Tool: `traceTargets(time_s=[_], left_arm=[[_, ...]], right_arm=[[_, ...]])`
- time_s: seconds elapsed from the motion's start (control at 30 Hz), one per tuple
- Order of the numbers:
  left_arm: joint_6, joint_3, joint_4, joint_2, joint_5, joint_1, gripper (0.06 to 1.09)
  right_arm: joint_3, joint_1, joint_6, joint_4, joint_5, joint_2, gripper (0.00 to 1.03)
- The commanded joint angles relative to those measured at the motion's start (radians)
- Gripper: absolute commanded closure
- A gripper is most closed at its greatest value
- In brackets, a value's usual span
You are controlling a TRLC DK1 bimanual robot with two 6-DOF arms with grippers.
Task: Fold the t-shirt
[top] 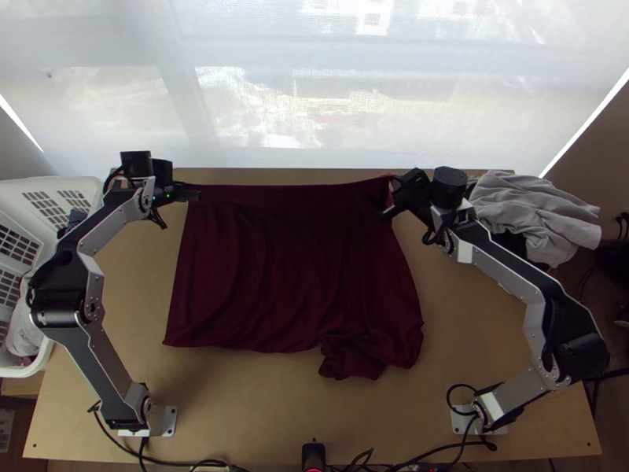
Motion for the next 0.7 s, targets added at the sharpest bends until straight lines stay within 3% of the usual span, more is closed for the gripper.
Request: traceTargets(time_s=[0.0,0.67], left_arm=[[-0.014,-0.101,0.012,-0.086,0.01,0.001,1.05],[-0.028,-0.33,0.029,-0.249,0.03,0.001,1.05]], right_arm=[[-0.134,0.008,0.018,0.001,-0.001,-0.111,1.0],[-0.369,0.047,0.042,-0.014,-0.001,-0.293,1.0]])
